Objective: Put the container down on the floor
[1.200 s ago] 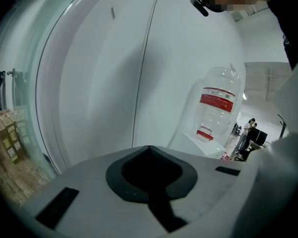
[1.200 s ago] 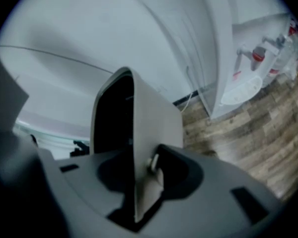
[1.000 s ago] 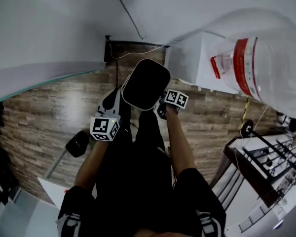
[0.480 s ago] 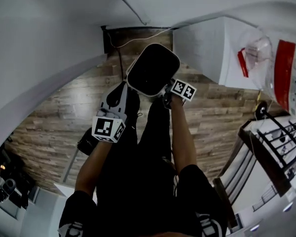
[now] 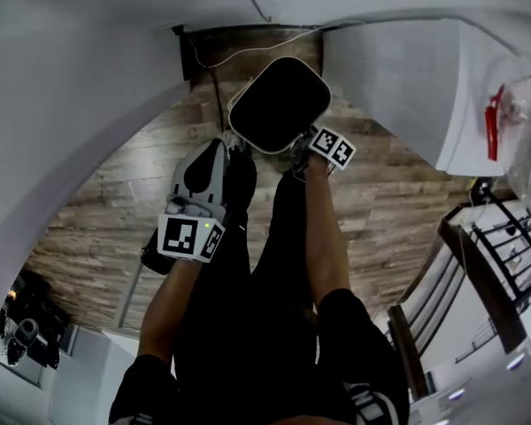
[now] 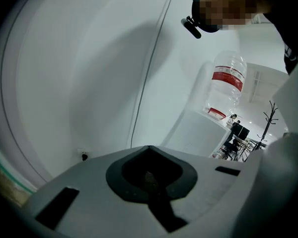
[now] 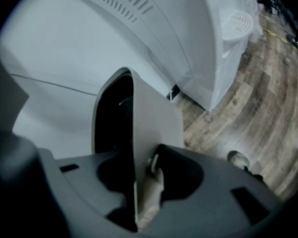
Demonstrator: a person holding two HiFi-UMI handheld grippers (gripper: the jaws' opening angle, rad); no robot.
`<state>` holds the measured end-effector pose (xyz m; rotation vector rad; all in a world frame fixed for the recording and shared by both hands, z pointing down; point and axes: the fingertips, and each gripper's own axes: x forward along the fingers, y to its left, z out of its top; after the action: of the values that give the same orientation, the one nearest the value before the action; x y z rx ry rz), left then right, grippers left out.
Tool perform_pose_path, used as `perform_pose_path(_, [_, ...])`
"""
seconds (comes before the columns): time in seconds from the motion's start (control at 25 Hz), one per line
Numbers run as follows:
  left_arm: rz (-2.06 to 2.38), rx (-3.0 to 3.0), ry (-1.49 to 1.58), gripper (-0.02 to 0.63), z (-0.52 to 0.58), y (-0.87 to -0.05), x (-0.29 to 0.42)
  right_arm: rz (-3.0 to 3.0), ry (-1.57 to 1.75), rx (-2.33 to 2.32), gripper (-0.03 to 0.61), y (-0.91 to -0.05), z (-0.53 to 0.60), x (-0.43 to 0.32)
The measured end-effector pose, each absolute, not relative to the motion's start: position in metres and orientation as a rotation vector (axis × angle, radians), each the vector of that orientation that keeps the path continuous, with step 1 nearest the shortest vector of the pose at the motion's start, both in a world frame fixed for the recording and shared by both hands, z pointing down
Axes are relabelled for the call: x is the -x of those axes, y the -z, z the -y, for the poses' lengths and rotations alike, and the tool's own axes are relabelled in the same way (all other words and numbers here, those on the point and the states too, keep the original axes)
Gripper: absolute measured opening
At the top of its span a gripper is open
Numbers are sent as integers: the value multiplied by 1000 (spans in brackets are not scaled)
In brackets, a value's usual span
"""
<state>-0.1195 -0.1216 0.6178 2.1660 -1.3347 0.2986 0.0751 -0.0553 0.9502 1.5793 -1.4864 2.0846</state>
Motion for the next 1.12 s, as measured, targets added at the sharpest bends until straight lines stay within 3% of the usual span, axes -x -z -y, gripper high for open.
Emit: perform_pose_path(1.12, [1400, -2117, -270, 26, 163, -728, 150, 1045, -2400, -1992, 135, -1144, 74, -64])
